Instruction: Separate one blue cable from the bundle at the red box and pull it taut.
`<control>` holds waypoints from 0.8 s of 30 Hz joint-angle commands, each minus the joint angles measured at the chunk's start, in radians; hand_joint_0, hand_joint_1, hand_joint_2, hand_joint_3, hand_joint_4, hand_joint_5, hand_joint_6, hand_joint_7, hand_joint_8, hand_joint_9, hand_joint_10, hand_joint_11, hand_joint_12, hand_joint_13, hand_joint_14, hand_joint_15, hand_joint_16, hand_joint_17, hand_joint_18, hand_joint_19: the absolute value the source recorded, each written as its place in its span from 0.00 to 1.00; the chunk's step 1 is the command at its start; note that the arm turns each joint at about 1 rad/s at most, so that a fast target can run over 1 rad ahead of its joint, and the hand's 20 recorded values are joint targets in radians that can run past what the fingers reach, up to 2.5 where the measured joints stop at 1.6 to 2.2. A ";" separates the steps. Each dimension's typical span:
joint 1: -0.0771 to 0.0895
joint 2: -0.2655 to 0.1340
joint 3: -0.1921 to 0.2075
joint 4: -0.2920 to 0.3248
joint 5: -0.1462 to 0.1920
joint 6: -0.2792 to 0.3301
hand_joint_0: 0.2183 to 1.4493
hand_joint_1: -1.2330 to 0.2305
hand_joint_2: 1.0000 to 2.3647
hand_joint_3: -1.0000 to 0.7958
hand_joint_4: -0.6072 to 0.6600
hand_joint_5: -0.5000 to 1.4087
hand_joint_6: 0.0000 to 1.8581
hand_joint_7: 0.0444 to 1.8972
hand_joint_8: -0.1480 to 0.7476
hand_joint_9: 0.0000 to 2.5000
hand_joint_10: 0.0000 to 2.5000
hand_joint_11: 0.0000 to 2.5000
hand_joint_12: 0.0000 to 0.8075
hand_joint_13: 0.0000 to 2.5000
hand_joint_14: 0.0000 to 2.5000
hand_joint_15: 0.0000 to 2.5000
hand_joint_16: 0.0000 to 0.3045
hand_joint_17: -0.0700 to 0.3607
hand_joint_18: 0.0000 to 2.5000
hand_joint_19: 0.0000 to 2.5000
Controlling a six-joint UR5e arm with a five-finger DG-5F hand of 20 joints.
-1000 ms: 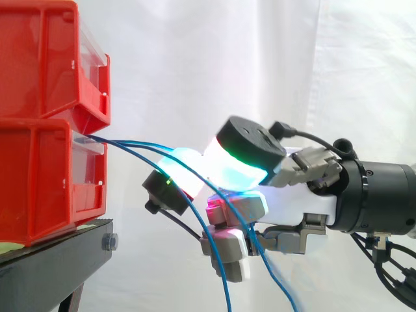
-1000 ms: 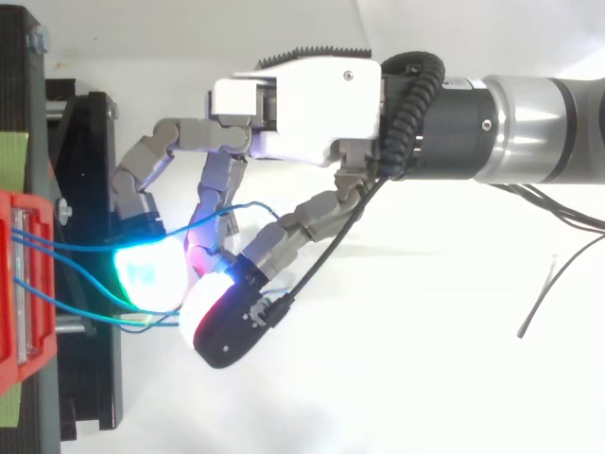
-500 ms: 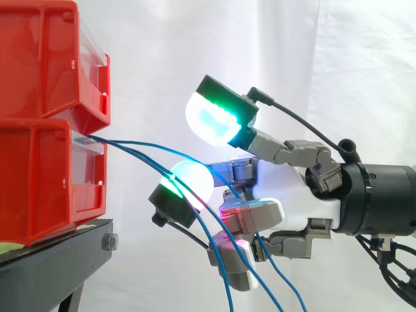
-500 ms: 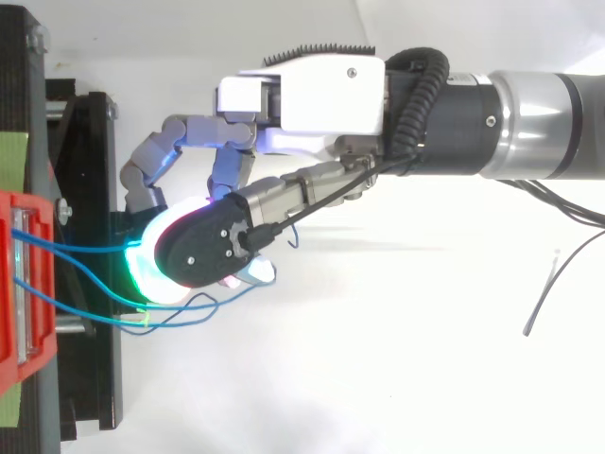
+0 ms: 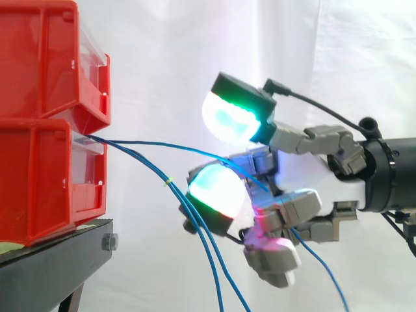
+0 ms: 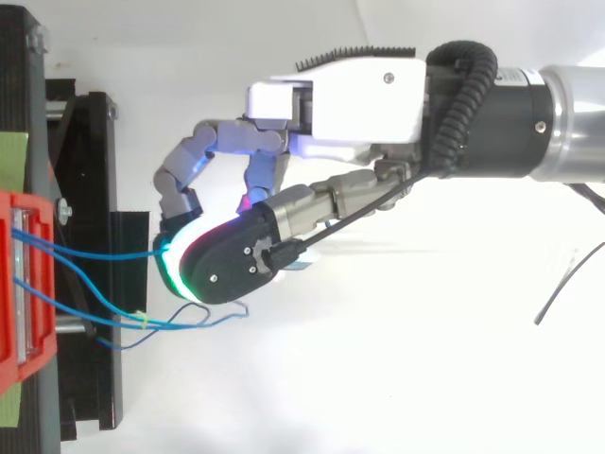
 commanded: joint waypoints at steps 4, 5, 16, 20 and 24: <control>0.006 0.001 -0.012 0.016 0.020 -0.021 0.23 0.56 0.00 0.28 0.54 0.19 0.49 0.55 0.45 0.55 0.19 0.71 0.41 0.54 0.01 0.54 0.15 0.41 0.43 0.37; 0.006 0.001 -0.012 0.016 0.021 -0.023 0.23 0.56 0.00 0.28 0.54 0.19 0.49 0.54 0.44 0.54 0.23 0.71 0.40 0.54 0.01 0.56 0.15 0.41 0.44 0.38; 0.006 -0.001 -0.056 0.107 0.063 -0.023 0.22 0.54 0.00 0.28 0.57 0.18 0.50 0.49 0.50 0.32 1.00 0.56 0.43 0.39 0.91 0.53 0.15 0.40 0.51 0.54; -0.001 -0.001 -0.058 0.164 0.081 0.000 0.22 0.54 0.00 0.28 0.58 0.17 0.50 0.48 0.50 0.29 1.00 0.56 0.44 0.34 1.00 0.52 0.15 0.40 0.53 0.59; -0.005 -0.001 -0.058 0.174 0.107 0.028 0.22 0.54 0.00 0.28 0.58 0.17 0.50 0.47 0.51 0.26 1.00 0.56 0.46 0.33 1.00 0.53 0.14 0.39 0.54 0.63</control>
